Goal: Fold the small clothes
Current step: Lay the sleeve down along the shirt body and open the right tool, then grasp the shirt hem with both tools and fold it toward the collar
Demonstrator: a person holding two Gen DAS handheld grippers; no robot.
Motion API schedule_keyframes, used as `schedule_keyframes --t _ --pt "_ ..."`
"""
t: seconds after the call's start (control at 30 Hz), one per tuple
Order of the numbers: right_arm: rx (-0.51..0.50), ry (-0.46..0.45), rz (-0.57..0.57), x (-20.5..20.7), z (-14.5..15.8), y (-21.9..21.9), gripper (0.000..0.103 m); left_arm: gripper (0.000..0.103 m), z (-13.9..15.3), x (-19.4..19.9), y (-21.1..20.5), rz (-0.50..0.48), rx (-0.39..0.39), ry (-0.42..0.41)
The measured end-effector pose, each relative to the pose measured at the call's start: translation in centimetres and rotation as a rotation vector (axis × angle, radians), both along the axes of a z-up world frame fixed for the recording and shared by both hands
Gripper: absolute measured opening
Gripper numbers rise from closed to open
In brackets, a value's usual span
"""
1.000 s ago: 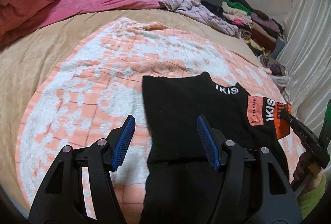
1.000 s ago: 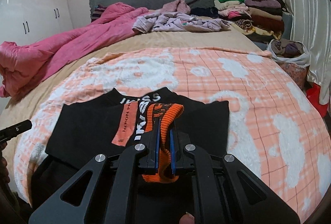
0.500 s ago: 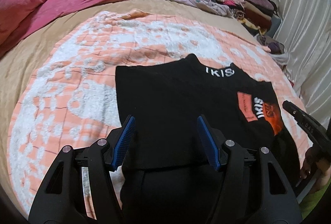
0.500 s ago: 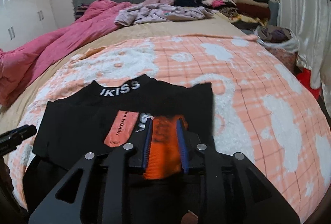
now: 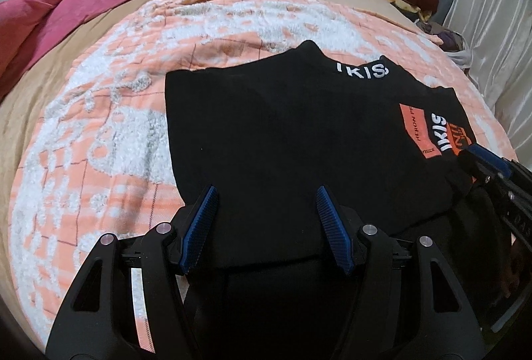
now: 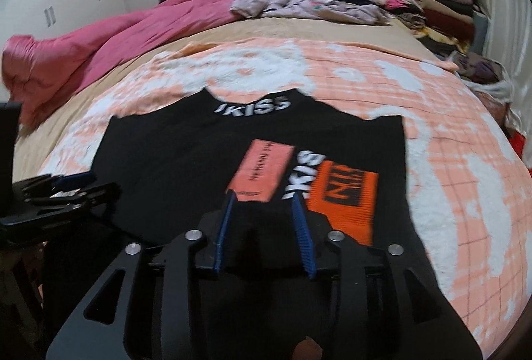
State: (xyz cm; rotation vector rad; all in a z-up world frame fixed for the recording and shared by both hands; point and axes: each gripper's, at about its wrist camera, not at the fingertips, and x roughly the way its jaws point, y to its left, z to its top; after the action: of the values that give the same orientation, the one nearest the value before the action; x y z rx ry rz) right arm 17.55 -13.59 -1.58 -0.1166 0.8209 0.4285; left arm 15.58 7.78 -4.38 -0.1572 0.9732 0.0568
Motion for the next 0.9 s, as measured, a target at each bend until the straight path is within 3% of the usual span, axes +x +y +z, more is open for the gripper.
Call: schedule_keyframes --t 0.1,0.27,0.6,0.83,0.9 --pt "-0.014 0.002 0.033 -0.2 -0.2 1.0 0.039 0.054 -0.1 -0.2 0.3 0.000 -0.012 -0.002" --pt "-0.061 0.042 -0.005 0.4 -1.4 0.6 0.039 0.054 -0.2 -0.4 0.3 0.000 -0.019 -0.006" --pt "-0.041 0.106 -0.036 0.8 -3.2 -0.4 0.037 0.054 -0.1 -0.6 0.2 0.001 -0.020 -0.006" --pt "0.027 0.095 -0.035 -0.3 -1.7 -1.2 0.049 0.054 -0.1 -0.6 0.1 0.005 -0.022 -0.009" --pt "0.031 0.086 -0.043 -0.7 -1.3 -1.6 0.060 0.054 0.0 -0.7 0.1 0.006 -0.021 -0.009"
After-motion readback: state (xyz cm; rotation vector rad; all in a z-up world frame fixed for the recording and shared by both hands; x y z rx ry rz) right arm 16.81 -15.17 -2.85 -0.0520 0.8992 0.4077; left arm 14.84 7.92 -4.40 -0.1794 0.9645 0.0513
